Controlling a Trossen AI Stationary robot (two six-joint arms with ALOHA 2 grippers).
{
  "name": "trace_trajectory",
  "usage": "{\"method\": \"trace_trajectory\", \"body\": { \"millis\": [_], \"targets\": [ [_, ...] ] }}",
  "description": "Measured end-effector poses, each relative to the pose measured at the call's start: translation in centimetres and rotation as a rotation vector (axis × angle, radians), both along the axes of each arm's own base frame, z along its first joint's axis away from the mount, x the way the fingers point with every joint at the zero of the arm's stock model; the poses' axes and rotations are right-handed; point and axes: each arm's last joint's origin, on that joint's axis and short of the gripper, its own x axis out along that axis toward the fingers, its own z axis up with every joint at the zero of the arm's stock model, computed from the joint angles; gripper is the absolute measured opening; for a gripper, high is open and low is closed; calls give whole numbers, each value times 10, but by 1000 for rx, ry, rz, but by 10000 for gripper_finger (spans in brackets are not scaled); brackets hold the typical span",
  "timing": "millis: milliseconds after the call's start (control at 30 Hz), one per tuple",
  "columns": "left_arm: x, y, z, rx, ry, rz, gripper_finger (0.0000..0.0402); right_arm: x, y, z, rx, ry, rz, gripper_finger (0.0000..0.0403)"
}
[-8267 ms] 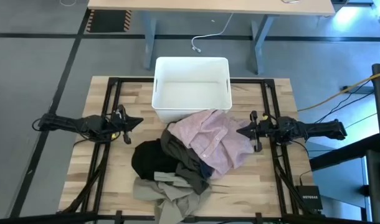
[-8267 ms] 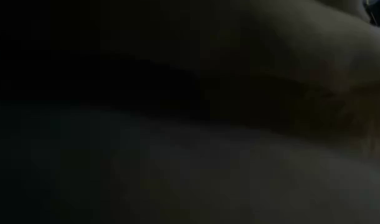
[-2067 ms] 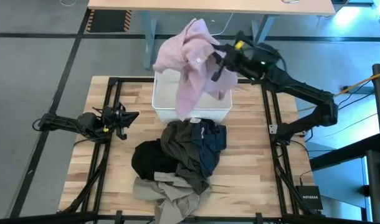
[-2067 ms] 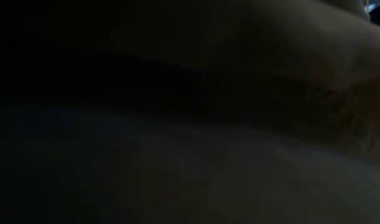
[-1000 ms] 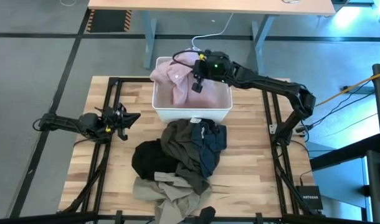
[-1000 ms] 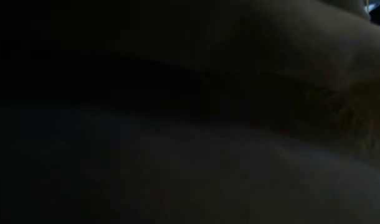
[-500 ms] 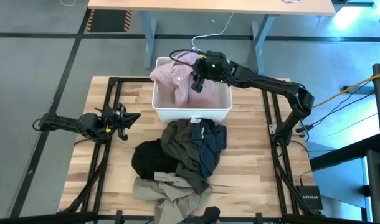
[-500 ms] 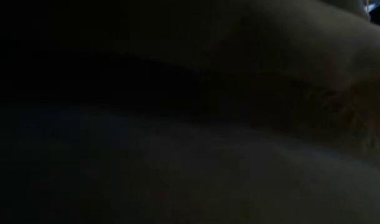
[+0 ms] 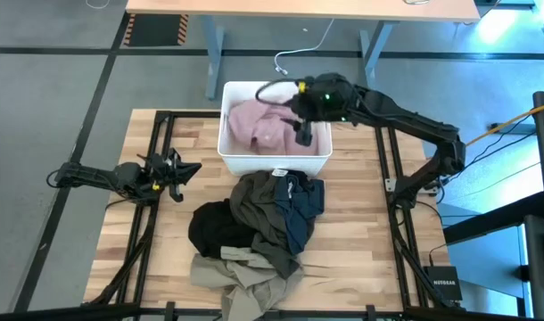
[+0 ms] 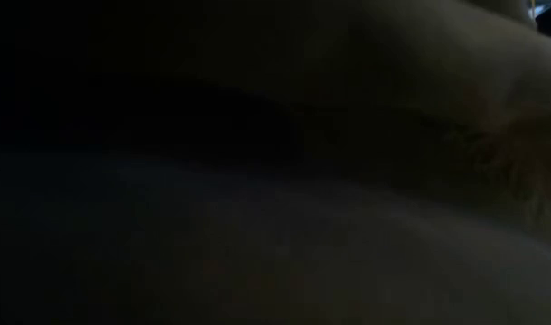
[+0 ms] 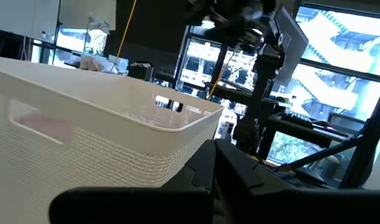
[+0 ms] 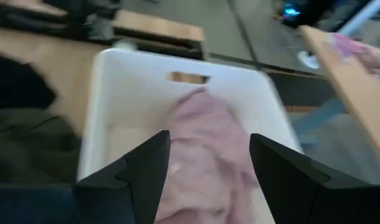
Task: Sort clothes
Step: Put the blue shorts into the white laundry bin
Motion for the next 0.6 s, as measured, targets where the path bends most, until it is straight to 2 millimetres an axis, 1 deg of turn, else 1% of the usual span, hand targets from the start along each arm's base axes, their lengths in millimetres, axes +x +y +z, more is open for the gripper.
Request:
{"method": "trace_trajectory", "body": {
  "millis": [100,267,367,500,600],
  "targets": [
    [0,0,0,-7,-2,-1,4,2,22,-3,19,44,75,237],
    [0,0,0,-3,-2,-1,4,4,63,-9,41,123,198,237],
    [0,0,0,-11,-5,-2,4,5,88,-10,62,129,256,237],
    [0,0,0,-22,-9,-5,4,4,117,-11,121,134,300,237],
    [0,0,0,-42,-15,-19,4,3,139,-18,177,148,323,237]
  ]
}}
